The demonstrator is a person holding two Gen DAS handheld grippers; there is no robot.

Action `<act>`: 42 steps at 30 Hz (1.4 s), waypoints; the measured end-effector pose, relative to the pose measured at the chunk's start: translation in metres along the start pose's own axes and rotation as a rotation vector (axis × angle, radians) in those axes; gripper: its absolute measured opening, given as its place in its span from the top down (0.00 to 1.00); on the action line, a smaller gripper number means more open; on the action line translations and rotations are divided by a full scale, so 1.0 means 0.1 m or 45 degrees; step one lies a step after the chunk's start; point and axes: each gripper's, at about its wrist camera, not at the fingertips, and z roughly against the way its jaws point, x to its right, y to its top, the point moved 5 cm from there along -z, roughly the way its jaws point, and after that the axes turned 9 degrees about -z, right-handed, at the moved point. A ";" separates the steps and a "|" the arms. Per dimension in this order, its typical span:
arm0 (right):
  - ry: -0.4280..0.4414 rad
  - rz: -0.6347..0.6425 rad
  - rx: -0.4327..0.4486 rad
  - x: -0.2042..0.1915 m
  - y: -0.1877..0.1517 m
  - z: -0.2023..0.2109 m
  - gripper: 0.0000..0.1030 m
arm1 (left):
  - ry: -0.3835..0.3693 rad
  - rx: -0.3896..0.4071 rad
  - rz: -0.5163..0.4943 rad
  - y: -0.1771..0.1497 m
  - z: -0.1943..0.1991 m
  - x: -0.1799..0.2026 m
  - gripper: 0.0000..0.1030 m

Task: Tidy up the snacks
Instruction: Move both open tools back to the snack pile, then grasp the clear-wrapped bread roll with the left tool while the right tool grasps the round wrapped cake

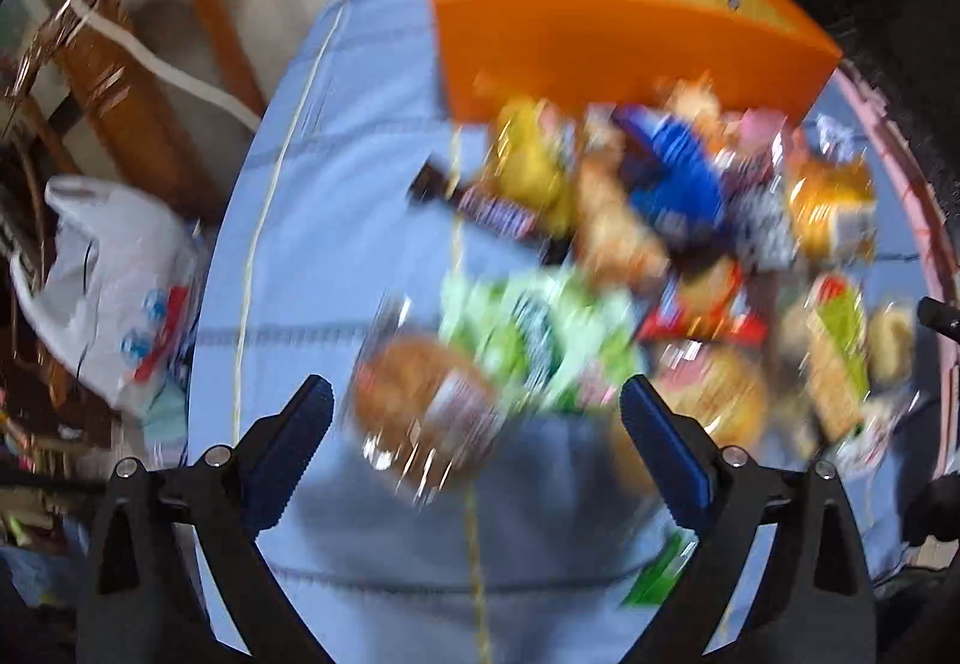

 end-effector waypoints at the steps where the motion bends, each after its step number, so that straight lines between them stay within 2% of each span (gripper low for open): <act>1: 0.004 -0.009 -0.011 0.01 -0.05 -0.02 0.10 | -0.007 -0.013 0.029 -0.08 -0.02 -0.05 0.08; 4: 0.025 -0.008 -0.033 -0.04 -0.14 -0.01 0.10 | 0.018 -0.032 0.064 -0.21 -0.09 -0.18 0.08; 6: 0.033 0.033 -0.026 -0.12 -0.18 0.02 0.10 | 0.065 -0.051 0.040 -0.28 -0.17 -0.20 0.08; 9: 0.035 0.075 -0.023 -0.21 -0.20 0.03 0.10 | 0.075 -0.076 -0.025 -0.35 -0.30 -0.16 0.08; 14: 0.020 0.043 -0.055 -0.15 -0.19 -0.02 0.10 | 0.099 -0.136 -0.069 -0.35 -0.56 -0.12 0.08; 17: -0.044 0.054 -0.067 -0.10 -0.21 -0.06 0.10 | 0.053 -0.145 -0.013 -0.30 -0.69 -0.16 0.08; 21: -0.107 0.049 -0.069 -0.03 -0.19 -0.21 0.10 | -0.025 -0.182 0.133 -0.36 -0.85 -0.33 0.08; 23: -0.124 0.038 -0.065 -0.01 -0.19 -0.31 0.10 | -0.099 -0.153 0.212 -0.44 -0.85 -0.39 0.22; 25: -0.121 0.027 -0.082 0.00 -0.19 -0.41 0.11 | -0.082 -0.124 0.204 -0.47 -0.79 -0.45 0.38; 26: -0.106 0.026 -0.095 -0.02 -0.20 -0.45 0.16 | -0.089 -0.124 0.217 -0.48 -0.77 -0.49 0.43; 27: -0.071 0.034 -0.115 -0.04 -0.21 -0.49 0.43 | -0.123 -0.126 0.241 -0.49 -0.75 -0.54 0.46; 28: -0.075 0.056 -0.138 -0.07 -0.22 -0.51 0.46 | -0.143 -0.124 0.263 -0.50 -0.74 -0.56 0.47; 30: -0.079 0.092 -0.114 -0.12 -0.21 -0.46 0.48 | -0.142 -0.106 0.290 -0.50 -0.68 -0.63 0.48; 33: -0.016 0.081 -0.072 -0.15 -0.18 -0.31 0.48 | -0.157 -0.056 0.326 -0.48 -0.53 -0.68 0.51; 36: -0.014 0.090 -0.037 -0.13 -0.13 -0.19 0.48 | -0.165 -0.027 0.311 -0.45 -0.39 -0.68 0.73; 37: -0.013 0.092 -0.036 -0.11 -0.11 -0.17 0.47 | -0.169 -0.037 0.303 -0.44 -0.39 -0.66 0.88; 39: -0.005 0.099 -0.069 -0.10 -0.10 -0.18 0.47 | -0.178 -0.082 0.278 -0.46 -0.46 -0.64 0.86; 42: 0.004 0.111 -0.079 -0.11 -0.11 -0.16 0.47 | -0.070 -0.069 0.227 -0.41 -0.48 -0.61 0.61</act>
